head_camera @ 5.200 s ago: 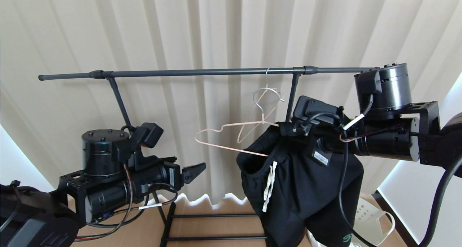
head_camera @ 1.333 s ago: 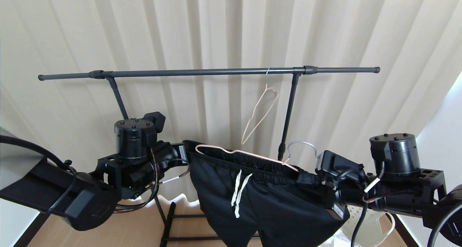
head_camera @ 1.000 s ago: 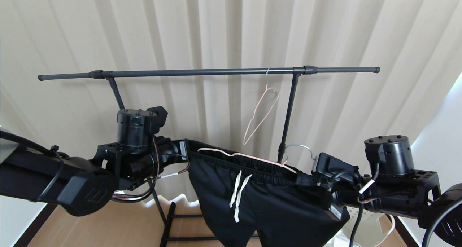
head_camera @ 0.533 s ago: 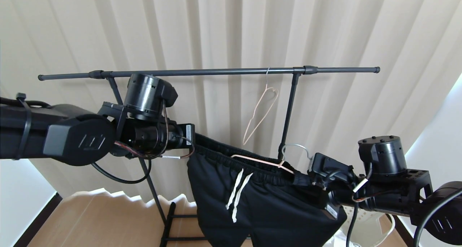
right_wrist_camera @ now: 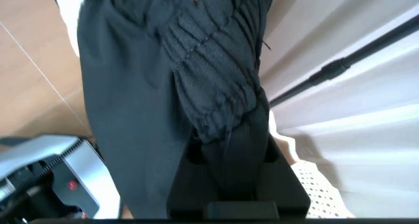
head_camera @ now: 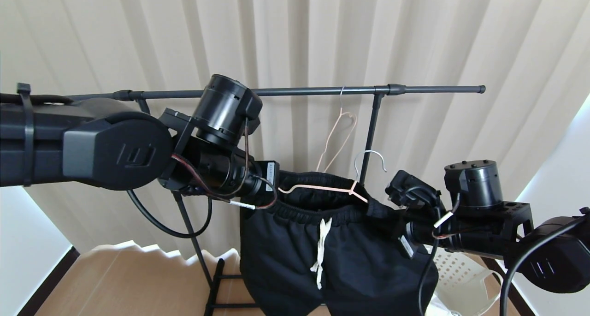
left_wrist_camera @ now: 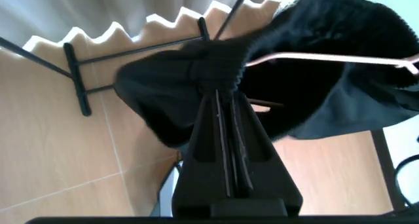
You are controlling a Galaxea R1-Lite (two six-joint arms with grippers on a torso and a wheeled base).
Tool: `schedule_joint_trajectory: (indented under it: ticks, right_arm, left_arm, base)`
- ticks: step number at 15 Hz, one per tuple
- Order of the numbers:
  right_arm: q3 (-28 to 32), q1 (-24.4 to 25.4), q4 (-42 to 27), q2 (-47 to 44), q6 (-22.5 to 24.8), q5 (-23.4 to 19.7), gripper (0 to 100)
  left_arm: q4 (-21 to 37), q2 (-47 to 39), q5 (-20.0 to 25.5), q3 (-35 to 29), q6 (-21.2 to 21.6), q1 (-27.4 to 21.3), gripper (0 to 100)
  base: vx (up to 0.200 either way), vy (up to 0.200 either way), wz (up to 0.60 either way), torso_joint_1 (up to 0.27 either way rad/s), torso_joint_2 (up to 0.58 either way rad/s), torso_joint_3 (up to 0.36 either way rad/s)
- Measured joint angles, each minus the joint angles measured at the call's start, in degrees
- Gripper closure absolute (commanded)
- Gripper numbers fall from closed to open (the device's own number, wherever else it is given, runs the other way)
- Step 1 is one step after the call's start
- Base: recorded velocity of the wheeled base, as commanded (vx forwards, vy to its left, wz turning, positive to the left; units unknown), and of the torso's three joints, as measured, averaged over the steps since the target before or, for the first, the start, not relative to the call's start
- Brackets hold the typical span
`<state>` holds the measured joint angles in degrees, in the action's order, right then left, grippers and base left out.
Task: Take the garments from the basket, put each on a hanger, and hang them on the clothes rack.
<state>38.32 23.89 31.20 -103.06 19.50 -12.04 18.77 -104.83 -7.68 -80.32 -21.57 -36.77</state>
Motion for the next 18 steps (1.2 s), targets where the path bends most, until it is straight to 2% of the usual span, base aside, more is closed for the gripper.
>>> schedule_joint_trajectory:
  ticks: [2,5,8,11,15,18]
  right_arm:
    - [0.95,1.54,0.04,0.0,-2.46,1.23,100]
    - [0.9,2.78,0.06,0.02,-2.6,2.22,100]
    - [0.77,3.15,0.13,-0.16,-2.62,2.33,100]
    - [1.12,3.15,0.79,-0.63,-2.65,2.3,100]
    - [-0.06,3.08,9.58,-1.88,-2.62,2.23,100]
    - [-1.08,2.69,13.42,-2.07,-2.65,2.19,100]
  left_arm:
    - [-0.04,-0.72,0.21,0.01,-2.55,-1.6,100]
    - [-0.38,-1.45,2.43,0.01,-5.14,-3.8,100]
    - [-0.55,-0.83,5.8,-0.33,-5.74,-4.33,100]
    - [-0.72,0.98,5.96,0.0,-5.67,-5.13,100]
    - [-1.51,2.35,4.86,1.85,-3.1,-5.64,100]
    - [-2.28,2.88,-2.8,4.83,1.51,-6.14,100]
  base:
    - [0.0,0.0,0.0,0.0,0.0,0.0]
    - [0.0,0.0,0.0,0.0,0.0,0.0]
    - [0.0,0.0,0.0,0.0,0.0,0.0]
    - [0.0,0.0,0.0,0.0,0.0,0.0]
    - [0.0,0.0,0.0,0.0,0.0,0.0]
    - [0.0,0.0,0.0,0.0,0.0,0.0]
